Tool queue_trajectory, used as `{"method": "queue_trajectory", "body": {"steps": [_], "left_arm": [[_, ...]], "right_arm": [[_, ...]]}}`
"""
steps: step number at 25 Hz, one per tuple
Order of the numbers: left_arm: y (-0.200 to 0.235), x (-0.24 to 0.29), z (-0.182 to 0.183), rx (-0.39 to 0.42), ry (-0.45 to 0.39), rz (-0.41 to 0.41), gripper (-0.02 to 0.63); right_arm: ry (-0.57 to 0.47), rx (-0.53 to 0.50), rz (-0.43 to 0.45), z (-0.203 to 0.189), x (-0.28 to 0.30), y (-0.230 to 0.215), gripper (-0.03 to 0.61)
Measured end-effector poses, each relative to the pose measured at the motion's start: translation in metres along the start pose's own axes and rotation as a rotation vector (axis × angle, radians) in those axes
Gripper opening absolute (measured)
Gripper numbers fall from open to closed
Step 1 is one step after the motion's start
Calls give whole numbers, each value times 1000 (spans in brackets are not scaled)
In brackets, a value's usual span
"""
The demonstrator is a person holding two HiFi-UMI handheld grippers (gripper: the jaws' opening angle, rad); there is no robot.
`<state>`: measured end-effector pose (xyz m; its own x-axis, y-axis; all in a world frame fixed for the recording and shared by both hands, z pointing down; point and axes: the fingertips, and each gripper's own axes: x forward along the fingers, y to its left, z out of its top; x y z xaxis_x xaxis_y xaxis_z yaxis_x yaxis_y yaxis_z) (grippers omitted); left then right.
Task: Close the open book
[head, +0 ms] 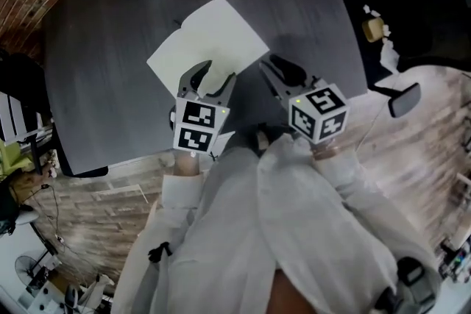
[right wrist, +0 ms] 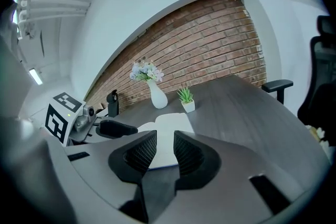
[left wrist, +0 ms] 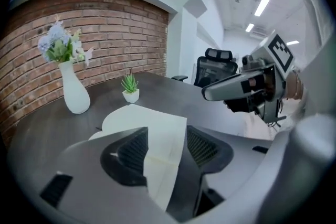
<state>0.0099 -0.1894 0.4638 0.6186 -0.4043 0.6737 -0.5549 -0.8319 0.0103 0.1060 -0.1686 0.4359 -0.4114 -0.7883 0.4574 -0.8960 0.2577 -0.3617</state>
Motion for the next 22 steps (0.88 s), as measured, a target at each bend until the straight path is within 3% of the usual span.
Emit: {"method": "queue_trajectory", "body": {"steps": [5,10,16,22], "left_arm": [[-1,20,-10,78,66,26,233],[-12,36,-24,131,145,-9,235],[-14,50,-27,230,173,57,240],[-17,63,-34,322,225,70,241]], "right_arm": [[19,31,-33,-10,-3,-10,94],[35,48,-49,-18,-5,-17,94],[60,61,-62,-29,-9,-23,94],[85,67,-60,-39,-9,-28,92]]}}
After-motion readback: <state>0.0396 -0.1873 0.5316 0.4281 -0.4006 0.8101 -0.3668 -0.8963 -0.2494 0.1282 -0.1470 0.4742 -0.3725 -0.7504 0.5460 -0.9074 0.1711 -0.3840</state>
